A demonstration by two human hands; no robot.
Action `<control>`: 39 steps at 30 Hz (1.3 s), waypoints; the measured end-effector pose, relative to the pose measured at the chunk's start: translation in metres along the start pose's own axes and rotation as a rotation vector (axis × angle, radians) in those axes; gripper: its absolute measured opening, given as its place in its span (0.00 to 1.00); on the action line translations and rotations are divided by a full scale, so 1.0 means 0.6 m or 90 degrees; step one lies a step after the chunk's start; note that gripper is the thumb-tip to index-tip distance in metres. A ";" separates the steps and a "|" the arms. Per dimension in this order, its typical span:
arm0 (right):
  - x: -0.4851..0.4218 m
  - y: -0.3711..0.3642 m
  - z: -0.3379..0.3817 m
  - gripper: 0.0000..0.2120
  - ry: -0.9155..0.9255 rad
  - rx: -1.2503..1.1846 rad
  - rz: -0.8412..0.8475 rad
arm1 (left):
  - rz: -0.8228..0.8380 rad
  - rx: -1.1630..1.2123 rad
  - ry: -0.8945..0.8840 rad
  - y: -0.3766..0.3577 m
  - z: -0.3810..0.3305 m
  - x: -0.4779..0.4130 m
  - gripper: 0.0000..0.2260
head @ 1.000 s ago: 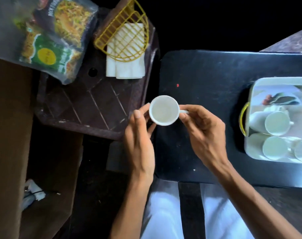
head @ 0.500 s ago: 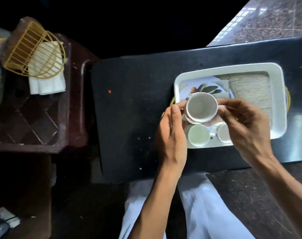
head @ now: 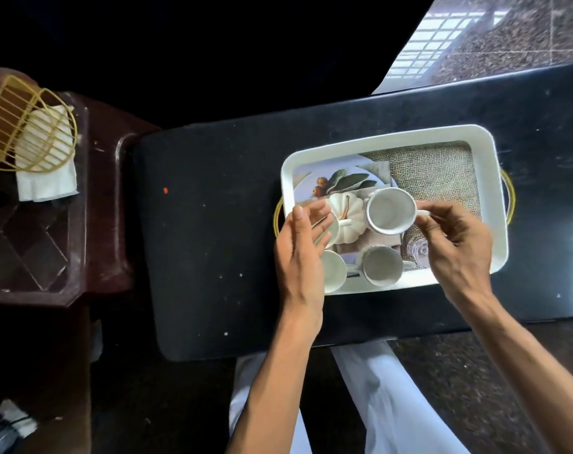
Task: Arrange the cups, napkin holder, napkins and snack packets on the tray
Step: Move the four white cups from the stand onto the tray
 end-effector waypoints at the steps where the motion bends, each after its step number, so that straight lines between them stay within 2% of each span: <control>1: -0.004 -0.001 -0.006 0.07 -0.006 -0.002 -0.004 | -0.001 0.002 0.001 -0.002 0.003 0.001 0.20; 11: -0.019 -0.015 -0.043 0.07 -0.020 0.027 0.049 | -0.016 -0.021 -0.011 -0.008 0.017 0.003 0.20; 23: -0.015 -0.020 -0.053 0.06 -0.035 0.048 0.065 | -0.023 -0.035 -0.023 0.019 0.019 -0.007 0.18; 30: -0.009 -0.015 -0.044 0.09 -0.055 0.083 0.105 | -0.029 -0.012 -0.013 0.038 0.006 -0.008 0.19; 32: -0.005 -0.010 -0.032 0.12 -0.027 0.132 0.112 | -0.036 -0.014 -0.020 0.051 -0.004 -0.012 0.19; 39: 0.045 -0.031 0.053 0.17 0.196 0.306 0.053 | -0.105 -0.032 -0.082 0.149 -0.063 -0.049 0.17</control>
Point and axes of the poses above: each hand's wrist, its own x-axis away from the middle knuckle, its own y-axis out of the back of the hand, z = x × y, the point moved 2 cm from there along -x, towards the middle knuckle, and after that the axes turned 11 degrees about -z, right-handed, at the moved point
